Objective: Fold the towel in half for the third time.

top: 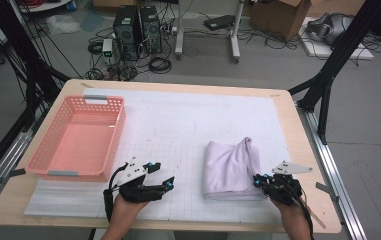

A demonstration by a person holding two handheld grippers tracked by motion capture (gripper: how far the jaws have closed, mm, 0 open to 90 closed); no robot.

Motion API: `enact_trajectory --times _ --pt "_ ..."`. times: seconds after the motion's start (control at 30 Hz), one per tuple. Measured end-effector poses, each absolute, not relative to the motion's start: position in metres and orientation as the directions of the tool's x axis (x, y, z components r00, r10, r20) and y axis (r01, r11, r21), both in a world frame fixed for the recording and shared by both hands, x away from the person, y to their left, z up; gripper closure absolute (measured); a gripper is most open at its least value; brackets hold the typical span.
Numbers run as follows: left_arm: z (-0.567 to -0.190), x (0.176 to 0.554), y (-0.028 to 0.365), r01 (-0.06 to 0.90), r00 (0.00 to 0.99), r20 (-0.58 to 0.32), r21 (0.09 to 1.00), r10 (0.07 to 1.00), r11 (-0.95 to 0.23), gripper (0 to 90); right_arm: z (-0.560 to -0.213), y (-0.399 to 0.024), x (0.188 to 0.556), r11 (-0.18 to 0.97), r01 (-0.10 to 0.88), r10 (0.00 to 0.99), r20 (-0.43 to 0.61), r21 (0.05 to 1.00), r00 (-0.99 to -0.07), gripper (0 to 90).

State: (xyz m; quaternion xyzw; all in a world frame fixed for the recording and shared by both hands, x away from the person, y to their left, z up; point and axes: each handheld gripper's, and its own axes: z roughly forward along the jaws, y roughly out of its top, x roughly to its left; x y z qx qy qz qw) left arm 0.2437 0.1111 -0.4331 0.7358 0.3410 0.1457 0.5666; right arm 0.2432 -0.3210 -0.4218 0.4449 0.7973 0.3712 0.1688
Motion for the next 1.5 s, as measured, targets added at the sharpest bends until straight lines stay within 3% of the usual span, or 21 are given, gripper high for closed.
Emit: enact_trajectory --times 0.07,0.13,0.23,0.37,0.53,0.63,0.67,0.97,1.03,1.13,1.2,1.23,1.37,1.5 --pt "-0.433 0.242 0.115 0.334 0.723 -0.171 0.935 0.669 -0.122 30.0 -0.419 -0.327 0.237 0.332 0.593 0.852 0.037 0.733 -0.523 81.8" --pt "-0.433 0.242 0.117 0.334 0.720 -0.169 0.935 0.673 -0.123 30.0 -0.419 -0.331 0.233 0.312 0.604 0.868 0.038 0.734 -0.495 68.3" --pt "-0.434 0.242 0.117 0.335 0.717 -0.172 0.935 0.676 -0.117 30.0 -0.416 -0.333 0.228 0.274 0.575 0.872 0.053 0.771 -0.486 63.5" --pt "-0.435 0.242 0.116 0.334 0.723 -0.170 0.934 0.670 -0.124 30.0 -0.413 -0.319 0.232 0.281 0.548 0.850 0.061 0.788 -0.524 66.2" --pt "-0.435 0.242 0.116 0.335 0.721 -0.174 0.935 0.670 -0.118 30.0 -0.426 -0.301 0.247 0.295 0.585 0.842 0.084 0.755 -0.533 65.1" --pt "-0.436 0.242 0.117 0.337 0.720 -0.176 0.935 0.671 -0.116 30.0 -0.431 -0.303 0.252 0.259 0.608 0.840 0.135 0.751 -0.525 85.1" --pt "-0.436 0.242 0.117 0.337 0.720 -0.176 0.934 0.671 -0.116 30.0 -0.429 -0.305 0.250 0.260 0.600 0.842 0.128 0.757 -0.525 85.8" --pt "-0.436 0.242 0.115 0.336 0.721 -0.173 0.934 0.671 -0.119 30.0 -0.412 -0.333 0.222 0.224 0.620 0.891 0.099 0.752 -0.443 86.3" --pt "-0.436 0.242 0.115 0.335 0.719 -0.172 0.934 0.673 -0.119 30.0 -0.416 -0.331 0.222 0.236 0.655 0.885 0.120 0.718 -0.450 82.1" --pt "-0.436 0.241 0.115 0.336 0.720 -0.172 0.934 0.672 -0.121 30.0 -0.414 -0.332 0.225 0.190 0.640 0.894 0.138 0.745 -0.426 65.6" --pt "-0.436 0.241 0.114 0.333 0.720 -0.171 0.936 0.673 -0.119 30.2 -0.414 -0.331 0.231 0.171 0.642 0.898 0.150 0.747 -0.414 62.8" --pt "-0.436 0.241 0.114 0.332 0.720 -0.171 0.936 0.672 -0.118 30.2 -0.417 -0.330 0.236 0.178 0.656 0.898 0.151 0.733 -0.413 62.7" --pt "-0.436 0.241 0.115 0.336 0.717 -0.175 0.935 0.675 -0.115 30.2 -0.428 -0.328 0.237 0.199 0.690 0.873 0.194 0.696 -0.448 80.4" --pt "-0.435 0.241 0.115 0.334 0.718 -0.171 0.935 0.674 -0.118 30.1 -0.424 -0.335 0.225 0.208 0.685 0.875 0.180 0.698 -0.449 82.4"
